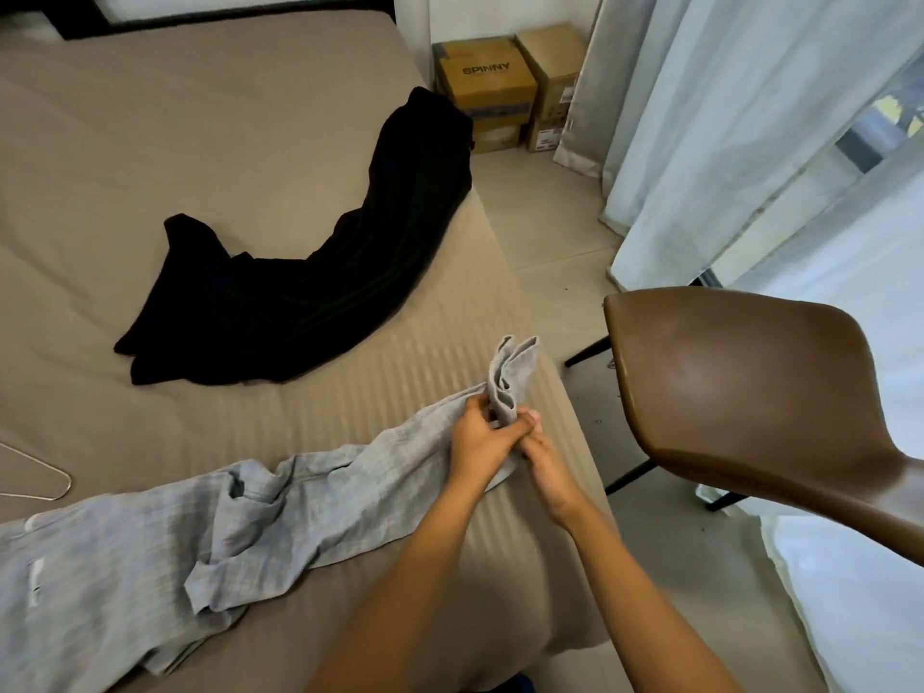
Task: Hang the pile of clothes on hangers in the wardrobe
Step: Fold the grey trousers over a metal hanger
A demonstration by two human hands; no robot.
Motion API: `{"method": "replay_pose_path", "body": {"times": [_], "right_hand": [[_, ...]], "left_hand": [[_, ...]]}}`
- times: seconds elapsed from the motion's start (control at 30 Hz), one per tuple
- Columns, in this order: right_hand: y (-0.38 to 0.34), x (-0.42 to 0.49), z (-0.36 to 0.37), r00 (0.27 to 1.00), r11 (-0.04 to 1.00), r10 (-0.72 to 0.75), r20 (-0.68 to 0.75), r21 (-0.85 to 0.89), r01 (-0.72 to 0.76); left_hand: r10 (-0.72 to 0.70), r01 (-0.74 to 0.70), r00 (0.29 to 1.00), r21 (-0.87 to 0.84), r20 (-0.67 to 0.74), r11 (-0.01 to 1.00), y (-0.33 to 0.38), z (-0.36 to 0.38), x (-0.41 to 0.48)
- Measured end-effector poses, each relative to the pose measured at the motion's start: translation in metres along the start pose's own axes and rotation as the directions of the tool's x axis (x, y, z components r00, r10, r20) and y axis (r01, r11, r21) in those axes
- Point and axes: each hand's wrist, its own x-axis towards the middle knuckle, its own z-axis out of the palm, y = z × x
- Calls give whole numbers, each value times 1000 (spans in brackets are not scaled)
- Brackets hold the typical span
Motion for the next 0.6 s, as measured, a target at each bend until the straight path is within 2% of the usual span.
{"method": "replay_pose_path", "body": {"times": [0.07,0.1,0.13,0.17,0.2,0.23,0.27,0.33,0.4,0.47,0.53,0.6], "right_hand": [[-1,-2,-6,999,1000,-24,-39,4,25],[-2,-1,-10,991,998,-46,-124,29,50],[-3,0,-16,968,994,-59,-244,75,80],[-4,1,-23,920,988,-39,-390,123,94],[-4,2,-31,856,977,11,-516,187,100],[-3,1,-39,794,967,82,-602,240,82],[-1,-1,-45,748,946,154,-646,315,77],[3,-6,-55,738,866,277,-615,492,84],[-1,-14,-57,794,799,337,-506,600,43],[-8,-18,-57,839,777,337,-427,629,8],[-17,-19,-55,862,810,279,-424,586,27],[-26,-18,-50,887,854,200,-416,517,50]], "left_hand": [[20,-7,990,92,-138,996,0,-2,4],[-11,23,981,59,-192,998,-3,-7,6],[-66,57,970,-46,-235,997,-7,-12,9],[-139,86,962,-220,-235,972,-7,-19,10],[-207,111,957,-400,-204,910,-6,-25,11],[-239,117,954,-511,-181,852,-6,-32,11],[-239,110,955,-538,-175,836,-7,-38,12],[-203,98,964,-484,-171,870,-11,-46,14],[-133,60,978,-398,-158,915,-14,-49,16],[-34,-23,983,-303,-180,953,-12,-45,13],[58,-123,944,-184,-325,975,-6,-35,6],[144,-197,829,-41,-540,980,1,-20,-6]]}}
